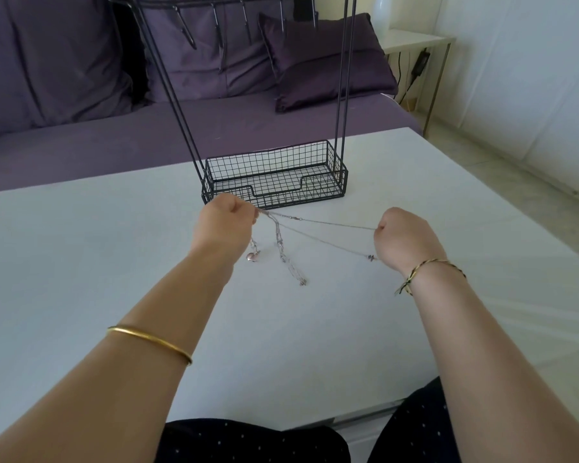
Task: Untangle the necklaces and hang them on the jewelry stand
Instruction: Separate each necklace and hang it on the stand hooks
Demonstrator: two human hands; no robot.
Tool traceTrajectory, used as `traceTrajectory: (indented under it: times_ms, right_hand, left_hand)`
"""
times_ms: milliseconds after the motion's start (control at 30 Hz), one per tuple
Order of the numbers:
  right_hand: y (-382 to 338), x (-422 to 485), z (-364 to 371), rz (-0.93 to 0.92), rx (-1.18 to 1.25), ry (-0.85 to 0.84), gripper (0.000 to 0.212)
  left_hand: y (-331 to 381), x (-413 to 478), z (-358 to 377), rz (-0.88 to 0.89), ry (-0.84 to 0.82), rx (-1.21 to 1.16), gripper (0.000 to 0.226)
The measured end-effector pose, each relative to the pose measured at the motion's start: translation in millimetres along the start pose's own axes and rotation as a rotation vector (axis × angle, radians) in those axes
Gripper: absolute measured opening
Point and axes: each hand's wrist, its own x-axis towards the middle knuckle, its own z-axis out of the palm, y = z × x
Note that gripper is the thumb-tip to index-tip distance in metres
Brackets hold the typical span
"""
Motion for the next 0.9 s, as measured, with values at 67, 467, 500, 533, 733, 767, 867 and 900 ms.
traceTrajectory:
  times_ms: [67, 467, 500, 533, 733, 767, 867, 900]
  right_hand:
    - [2, 1, 0, 0.015, 0.007, -0.007, 0.012]
    - [11, 13, 12, 0.063, -0.145, -0.188, 0.025]
    - [12, 14, 12, 0.064, -0.153, -0.183, 0.026]
    - [12, 15, 12, 0.072, -0.16, -0.181, 0.026]
    - [6, 10, 10, 0.0, -0.138, -0.095, 0.019]
    - [3, 9, 10, -0.051, -0.059, -0.073, 0.018]
    - [-14, -2, 10, -0.2, 0.3, -0.189, 0.023]
    - [-19, -6, 10, -0.228, 0.381, -0.276, 0.025]
  left_hand:
    - [0, -2, -1, 0.016, 0.004, 0.013, 0.022]
    - [9, -12, 3, 0.112, -0.183, -0.113, 0.015]
    - [10, -13, 3, 0.118, -0.197, -0.106, 0.015]
    - [10, -14, 4, 0.122, -0.209, -0.101, 0.015]
    - [14, -18, 5, 0.139, -0.285, -0.109, 0.017]
    - [14, -18, 5, 0.14, -0.299, -0.106, 0.017]
    - [15, -19, 6, 0.147, -0.328, -0.112, 0.017]
    - [15, -20, 7, 0.149, -0.335, -0.117, 0.018]
